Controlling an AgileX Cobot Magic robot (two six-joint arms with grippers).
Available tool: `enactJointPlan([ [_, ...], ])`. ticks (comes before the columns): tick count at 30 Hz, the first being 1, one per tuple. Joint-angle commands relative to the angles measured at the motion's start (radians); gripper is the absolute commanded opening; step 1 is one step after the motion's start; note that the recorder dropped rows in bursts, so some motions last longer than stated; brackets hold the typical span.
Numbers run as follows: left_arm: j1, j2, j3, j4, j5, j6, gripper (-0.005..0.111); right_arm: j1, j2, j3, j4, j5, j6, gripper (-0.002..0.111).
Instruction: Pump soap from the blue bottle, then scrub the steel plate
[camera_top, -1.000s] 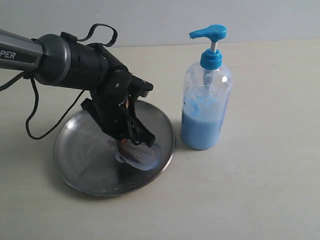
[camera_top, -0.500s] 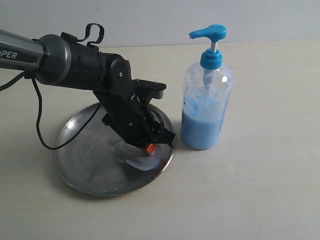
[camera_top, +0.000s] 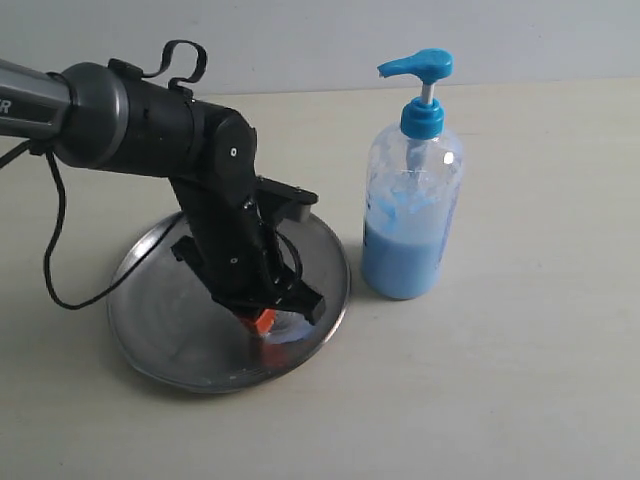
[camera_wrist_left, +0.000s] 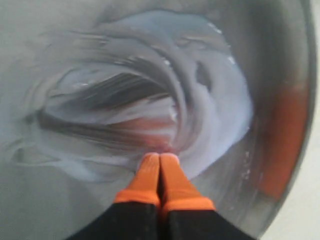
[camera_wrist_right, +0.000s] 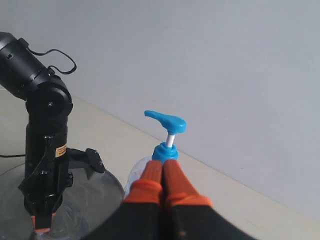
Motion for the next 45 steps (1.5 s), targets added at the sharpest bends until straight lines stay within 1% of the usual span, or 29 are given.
enactJointPlan([
  [1,-0.001,-0.092,0.004,0.090,-0.004,-0.086,0.000,0.002,0.002,0.003,-0.009,0.006,-0.003,0.000],
  [11,-0.001,-0.312,0.004,0.104,-0.034,-0.126,0.000,0.002,0.130,0.003,-0.008,0.032,-0.003,0.000],
  [16,-0.001,-0.429,0.044,0.110,-0.056,-0.133,0.000,0.002,0.209,0.003,-0.006,0.046,0.005,0.000],
  [27,-0.001,-0.711,0.235,0.124,-0.127,-0.153,0.000,0.002,0.348,0.001,0.009,0.063,0.077,0.000],
  [36,-0.001,-0.976,0.411,0.126,-0.225,-0.153,0.000,0.002,0.379,0.001,0.052,0.059,0.077,0.000],
  [45,-0.001,-1.225,0.559,0.176,-0.304,-0.153,0.000,0.002,0.397,-0.024,0.172,0.104,0.058,0.000],
])
